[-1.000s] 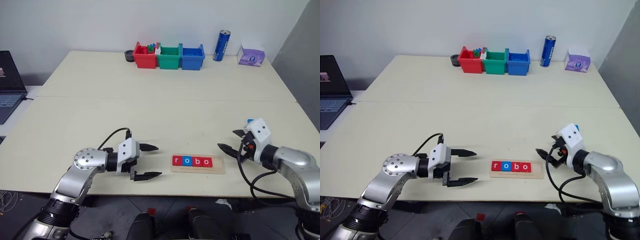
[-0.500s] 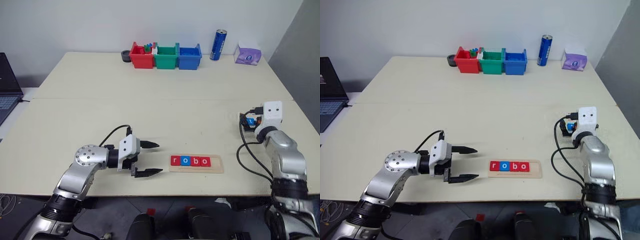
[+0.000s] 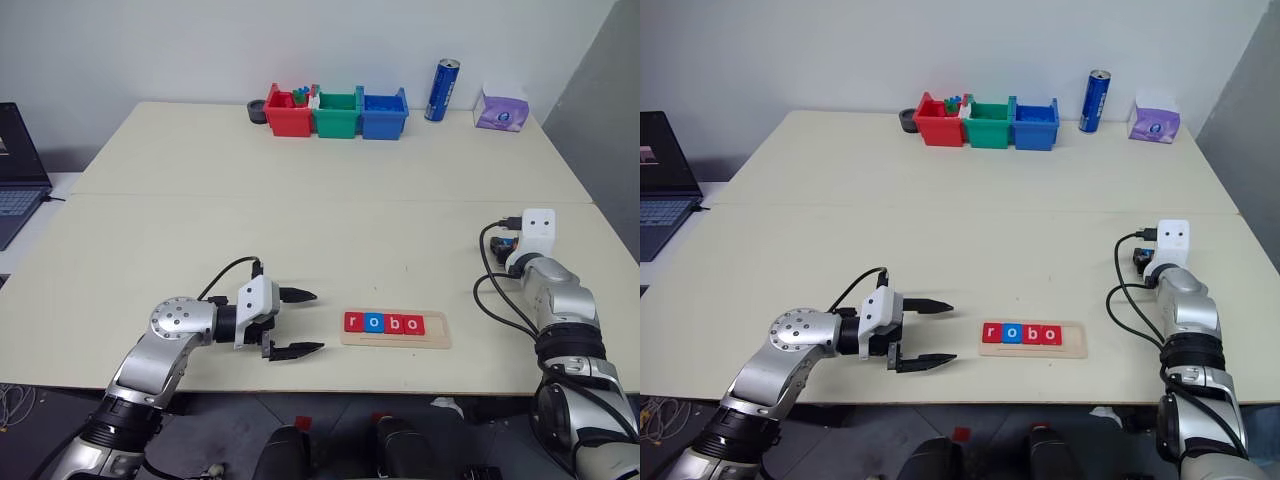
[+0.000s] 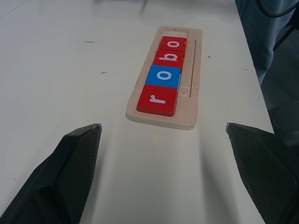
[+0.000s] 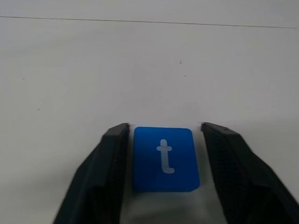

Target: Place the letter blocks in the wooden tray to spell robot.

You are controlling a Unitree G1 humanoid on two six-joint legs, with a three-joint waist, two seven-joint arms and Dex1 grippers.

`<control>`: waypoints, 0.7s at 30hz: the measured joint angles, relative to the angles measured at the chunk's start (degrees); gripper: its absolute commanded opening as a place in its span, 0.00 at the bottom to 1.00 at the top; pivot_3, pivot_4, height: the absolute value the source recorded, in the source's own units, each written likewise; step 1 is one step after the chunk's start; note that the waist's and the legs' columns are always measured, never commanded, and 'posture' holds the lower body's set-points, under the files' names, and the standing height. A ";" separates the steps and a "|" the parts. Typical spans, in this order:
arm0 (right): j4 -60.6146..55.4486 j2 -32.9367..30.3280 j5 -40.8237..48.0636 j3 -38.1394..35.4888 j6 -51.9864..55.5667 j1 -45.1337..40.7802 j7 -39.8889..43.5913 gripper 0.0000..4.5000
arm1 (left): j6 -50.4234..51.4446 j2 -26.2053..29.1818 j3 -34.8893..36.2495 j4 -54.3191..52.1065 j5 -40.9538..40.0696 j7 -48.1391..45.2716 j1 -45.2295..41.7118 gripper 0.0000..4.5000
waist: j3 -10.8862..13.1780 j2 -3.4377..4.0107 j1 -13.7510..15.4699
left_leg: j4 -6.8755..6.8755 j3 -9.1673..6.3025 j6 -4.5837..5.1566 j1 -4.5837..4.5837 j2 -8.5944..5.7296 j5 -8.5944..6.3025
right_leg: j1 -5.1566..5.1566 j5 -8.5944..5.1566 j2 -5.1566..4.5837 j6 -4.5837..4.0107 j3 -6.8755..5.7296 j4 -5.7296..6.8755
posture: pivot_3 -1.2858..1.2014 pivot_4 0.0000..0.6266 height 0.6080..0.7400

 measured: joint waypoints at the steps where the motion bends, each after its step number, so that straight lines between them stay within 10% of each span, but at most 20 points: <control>1: -0.96 0.22 0.05 -0.07 0.42 0.47 -0.50 0.32 | 0.08 0.08 0.01 -0.08 -0.01 0.02 0.00 1.00 | 0.00 0.00 0.06 | 0.00 0.00 0.00 0.00 0.00 0.00 | 0.00 0.00 0.00 0.00 0.00 -0.01 | 0.52 0.24 1.00; 14: -55.95 12.99 3.24 0.51 20.23 34.79 -6.47 0.32 | -0.63 0.28 0.29 0.49 0.06 -0.35 -0.68 1.00 | -0.12 0.12 0.12 | -0.05 -0.20 -0.02 -0.10 0.11 0.00 | -0.07 -0.22 0.02 0.24 -0.09 0.02 | 0.52 0.24 1.00; 21: -66.11 23.26 0.53 5.22 21.62 43.20 -13.57 0.32 | -2.73 -0.34 -0.33 2.99 0.56 -1.53 -1.45 1.00 | -0.38 -0.16 0.03 | -0.04 -0.14 -0.03 0.10 0.14 0.01 | -0.01 -0.27 0.02 0.19 -0.06 0.01 | 0.52 0.24 1.00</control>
